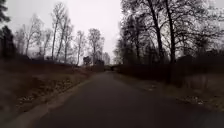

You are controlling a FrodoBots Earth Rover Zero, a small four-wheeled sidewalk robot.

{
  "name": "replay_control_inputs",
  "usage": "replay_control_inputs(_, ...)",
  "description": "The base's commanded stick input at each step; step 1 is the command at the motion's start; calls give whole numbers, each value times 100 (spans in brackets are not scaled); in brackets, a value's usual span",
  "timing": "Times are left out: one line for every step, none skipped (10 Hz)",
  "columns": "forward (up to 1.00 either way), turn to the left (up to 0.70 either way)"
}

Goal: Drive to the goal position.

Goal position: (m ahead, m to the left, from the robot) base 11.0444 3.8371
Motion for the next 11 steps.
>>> replay_control_inputs(70, 0)
replay_control_inputs(70, 0)
replay_control_inputs(70, 0)
replay_control_inputs(70, 0)
replay_control_inputs(70, 0)
replay_control_inputs(70, 0)
replay_control_inputs(70, 1)
replay_control_inputs(70, 3)
replay_control_inputs(70, 14)
replay_control_inputs(70, 14)
replay_control_inputs(70, 7)
